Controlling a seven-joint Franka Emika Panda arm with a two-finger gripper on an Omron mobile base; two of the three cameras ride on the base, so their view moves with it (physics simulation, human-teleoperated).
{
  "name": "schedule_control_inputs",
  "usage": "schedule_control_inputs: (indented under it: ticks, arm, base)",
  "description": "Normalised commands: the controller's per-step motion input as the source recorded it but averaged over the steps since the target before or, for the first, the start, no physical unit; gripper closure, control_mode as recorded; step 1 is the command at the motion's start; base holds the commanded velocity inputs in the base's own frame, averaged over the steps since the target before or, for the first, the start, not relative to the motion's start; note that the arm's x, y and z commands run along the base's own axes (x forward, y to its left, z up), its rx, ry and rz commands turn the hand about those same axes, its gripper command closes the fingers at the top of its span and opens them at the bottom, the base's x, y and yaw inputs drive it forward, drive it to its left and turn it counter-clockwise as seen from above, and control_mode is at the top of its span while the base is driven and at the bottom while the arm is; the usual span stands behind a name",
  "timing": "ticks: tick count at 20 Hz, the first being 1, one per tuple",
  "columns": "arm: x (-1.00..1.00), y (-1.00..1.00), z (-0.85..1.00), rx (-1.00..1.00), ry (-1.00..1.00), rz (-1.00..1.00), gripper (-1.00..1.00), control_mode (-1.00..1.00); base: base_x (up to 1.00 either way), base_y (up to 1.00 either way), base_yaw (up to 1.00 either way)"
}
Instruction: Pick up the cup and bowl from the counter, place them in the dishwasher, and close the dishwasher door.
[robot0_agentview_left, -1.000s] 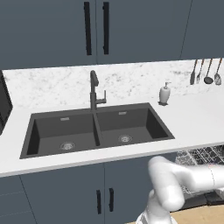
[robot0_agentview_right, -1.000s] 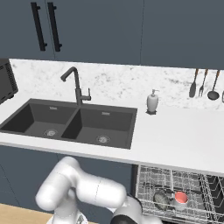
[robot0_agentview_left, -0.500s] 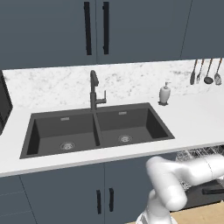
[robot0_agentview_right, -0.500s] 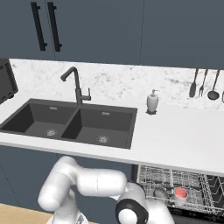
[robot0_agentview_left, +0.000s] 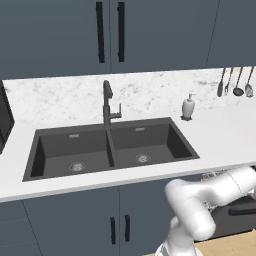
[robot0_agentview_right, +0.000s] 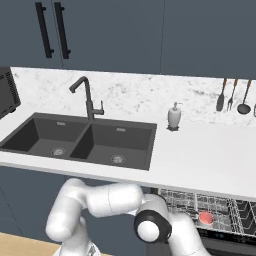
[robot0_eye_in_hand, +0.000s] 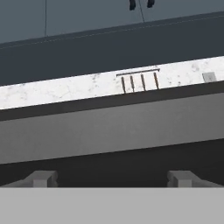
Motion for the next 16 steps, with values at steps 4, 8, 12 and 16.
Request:
schedule_control_inputs:
  ticks: [4,8,12,16]
  arm:
    - [0.98,0.0,0.52,0.0,-0.05,0.01,-1.0,-1.0]
    - [1.0,0.0,0.41,0.0,-0.05,0.01,-1.0,-1.0]
    - [0.97,0.0,0.22,0.0,-0.01,0.03,-1.0,-1.0]
    - [0.91,0.0,0.17,0.0,0.0,0.04,-1.0,-1.0]
  base:
    - [0.0,0.0,0.0]
    - [0.0,0.0,0.0]
    - [0.0,0.0,0.0]
    - [0.0,0.0,0.0]
